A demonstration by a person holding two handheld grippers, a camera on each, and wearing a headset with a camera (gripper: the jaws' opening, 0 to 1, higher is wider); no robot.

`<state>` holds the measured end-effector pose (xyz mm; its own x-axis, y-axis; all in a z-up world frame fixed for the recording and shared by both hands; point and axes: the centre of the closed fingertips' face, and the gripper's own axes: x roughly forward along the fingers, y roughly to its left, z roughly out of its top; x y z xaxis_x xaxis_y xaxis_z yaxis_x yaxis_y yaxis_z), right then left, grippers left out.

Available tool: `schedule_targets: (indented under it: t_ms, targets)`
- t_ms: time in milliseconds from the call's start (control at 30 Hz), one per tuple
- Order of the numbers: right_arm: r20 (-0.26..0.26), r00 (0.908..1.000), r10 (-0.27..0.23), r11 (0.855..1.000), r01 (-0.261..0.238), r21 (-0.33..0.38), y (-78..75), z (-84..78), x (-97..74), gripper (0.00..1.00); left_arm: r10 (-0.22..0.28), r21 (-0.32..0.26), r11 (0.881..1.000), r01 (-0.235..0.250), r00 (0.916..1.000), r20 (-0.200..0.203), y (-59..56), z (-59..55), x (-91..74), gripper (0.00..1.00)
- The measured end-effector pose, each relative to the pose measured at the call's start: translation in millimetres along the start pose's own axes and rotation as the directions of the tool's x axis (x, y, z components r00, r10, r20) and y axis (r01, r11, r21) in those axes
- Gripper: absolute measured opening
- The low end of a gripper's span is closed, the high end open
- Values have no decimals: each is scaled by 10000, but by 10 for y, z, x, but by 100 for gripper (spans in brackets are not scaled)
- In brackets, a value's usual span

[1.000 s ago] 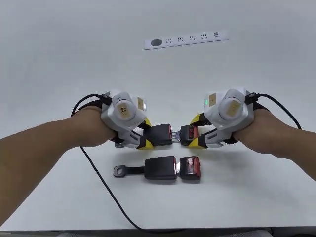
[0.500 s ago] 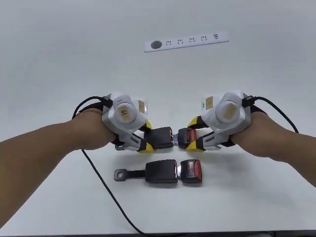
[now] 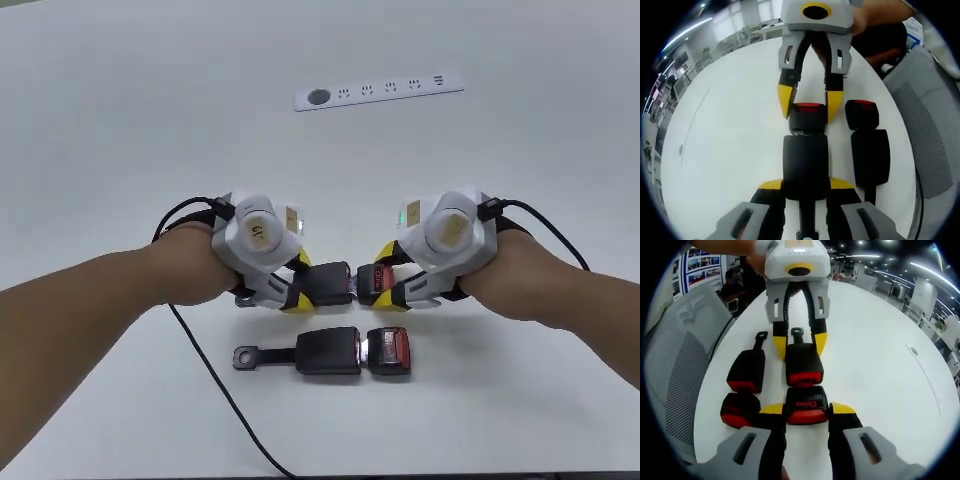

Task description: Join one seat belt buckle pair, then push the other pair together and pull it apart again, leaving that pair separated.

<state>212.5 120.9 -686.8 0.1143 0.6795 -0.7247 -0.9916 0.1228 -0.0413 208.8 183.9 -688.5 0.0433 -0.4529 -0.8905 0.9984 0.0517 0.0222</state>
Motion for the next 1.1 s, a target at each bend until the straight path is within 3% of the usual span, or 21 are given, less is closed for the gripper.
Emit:
schedule_targets:
  t_ms: [300,533,867,1100]
  targets:
    - [-84,10000,38,10000,-38,-63,9,1,-5,30,-52,-53,10000,51,10000,-21,13,-14,7,31]
    - [-87,10000,-8,9999,7,-110,13,0,-20,31,-61,-83,9999,62,9998,209,5,-8,-2,31]
    - [-177,9998,-8,10000,7,-48,-18,-116,-109,31,-28,-115,9999,29,9999,142,-18,14,-17,31]
    - [95,9999,-125,9997,123,201,1,-118,-128,32,19,-136,9999,-17,9999,145,-15,5,-14,31]
